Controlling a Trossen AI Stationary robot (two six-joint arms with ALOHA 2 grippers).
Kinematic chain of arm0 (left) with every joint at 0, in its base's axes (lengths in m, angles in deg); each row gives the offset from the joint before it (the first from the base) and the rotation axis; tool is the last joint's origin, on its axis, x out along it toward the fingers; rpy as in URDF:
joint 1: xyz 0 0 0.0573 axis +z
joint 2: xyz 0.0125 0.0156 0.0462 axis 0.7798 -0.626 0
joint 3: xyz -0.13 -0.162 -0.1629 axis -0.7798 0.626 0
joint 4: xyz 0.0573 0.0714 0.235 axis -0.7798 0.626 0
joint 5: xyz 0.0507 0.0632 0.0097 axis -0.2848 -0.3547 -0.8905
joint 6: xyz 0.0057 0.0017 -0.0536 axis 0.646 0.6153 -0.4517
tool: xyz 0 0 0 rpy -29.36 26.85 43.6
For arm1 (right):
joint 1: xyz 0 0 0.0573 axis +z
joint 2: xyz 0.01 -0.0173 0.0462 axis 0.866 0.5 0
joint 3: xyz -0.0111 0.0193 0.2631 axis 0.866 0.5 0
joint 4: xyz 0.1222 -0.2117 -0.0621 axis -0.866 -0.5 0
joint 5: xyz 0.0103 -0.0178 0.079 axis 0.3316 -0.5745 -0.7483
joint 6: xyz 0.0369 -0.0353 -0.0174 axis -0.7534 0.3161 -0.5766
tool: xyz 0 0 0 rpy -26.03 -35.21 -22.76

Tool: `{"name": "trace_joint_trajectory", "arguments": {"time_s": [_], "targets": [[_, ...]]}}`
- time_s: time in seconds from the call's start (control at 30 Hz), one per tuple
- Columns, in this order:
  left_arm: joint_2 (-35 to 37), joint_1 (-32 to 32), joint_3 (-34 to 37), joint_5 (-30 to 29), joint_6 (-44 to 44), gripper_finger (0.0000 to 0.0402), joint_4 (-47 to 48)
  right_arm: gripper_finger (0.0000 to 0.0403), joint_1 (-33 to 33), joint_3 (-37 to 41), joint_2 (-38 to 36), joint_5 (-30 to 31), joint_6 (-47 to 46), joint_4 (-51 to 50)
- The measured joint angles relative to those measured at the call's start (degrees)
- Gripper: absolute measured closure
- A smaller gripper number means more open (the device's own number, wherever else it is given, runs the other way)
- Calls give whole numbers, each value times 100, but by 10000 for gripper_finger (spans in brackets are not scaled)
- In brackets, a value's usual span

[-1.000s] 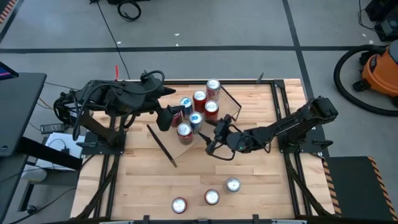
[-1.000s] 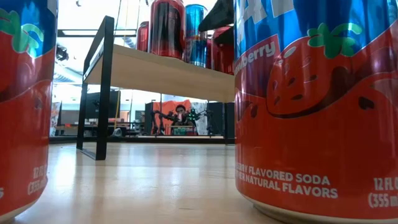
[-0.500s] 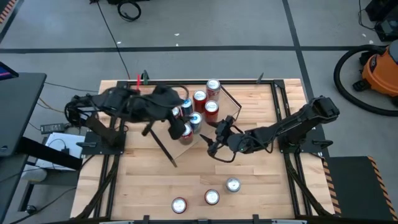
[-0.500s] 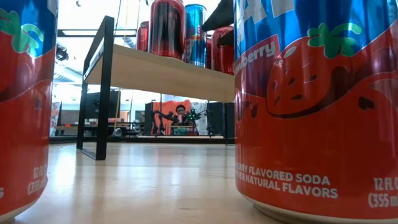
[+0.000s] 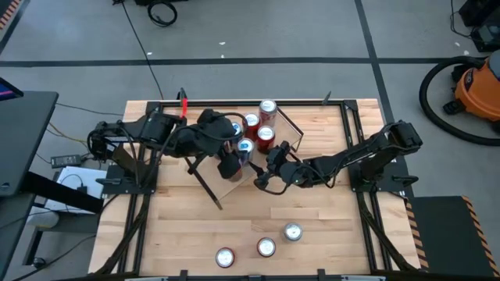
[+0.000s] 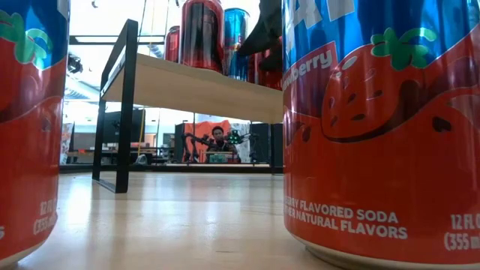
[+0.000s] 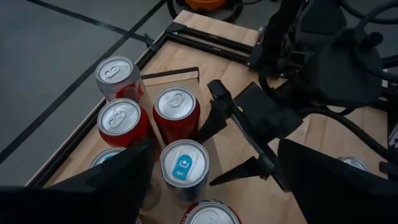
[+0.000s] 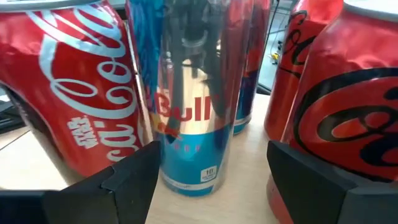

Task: Place canned beverage on shelf
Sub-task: Put the blue soda can on the shelf aligned with the other blue soda can, then put the left red soda can on the shelf

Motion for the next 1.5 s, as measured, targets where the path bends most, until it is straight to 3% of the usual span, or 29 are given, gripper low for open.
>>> {"name": "trace_joint_trajectory", "arguments": {"time_s": [0.23, 0.37, 0.63, 0.77, 0.87, 1.03, 1.23, 1.5], "targets": [[2, 0, 0, 132, -19, 51, 2, 99, -95, 0, 0, -213, 105, 2], [3, 0, -2, 625, -163, 51, 63, 99, 95, 0, -31, -358, 120, 4], [-182, 93, -9, 1391, -556, 51, 382, 99, 548, 2, -373, -90, 504, -88], [-311, 119, -5, 1847, -414, 51, 386, 99, 744, -87, -734, 30, 418, -745], [-326, 90, -4, 1875, -319, 51, 374, 99, 863, -320, -974, -6, 147, -1643], [-260, -51, -8, 1862, -272, 51, 268, 99, 1005, -810, -1209, -966, -289, -3114], [-333, -596, -13, 2245, -148, 51, 279, 99, 1048, -1069, -1236, -2529, -578, -3817], [-407, -1368, -6, 2282, -1125, 51, 299, 100, 1160, -1069, -1256, -3080, -1384, -3947]]}}
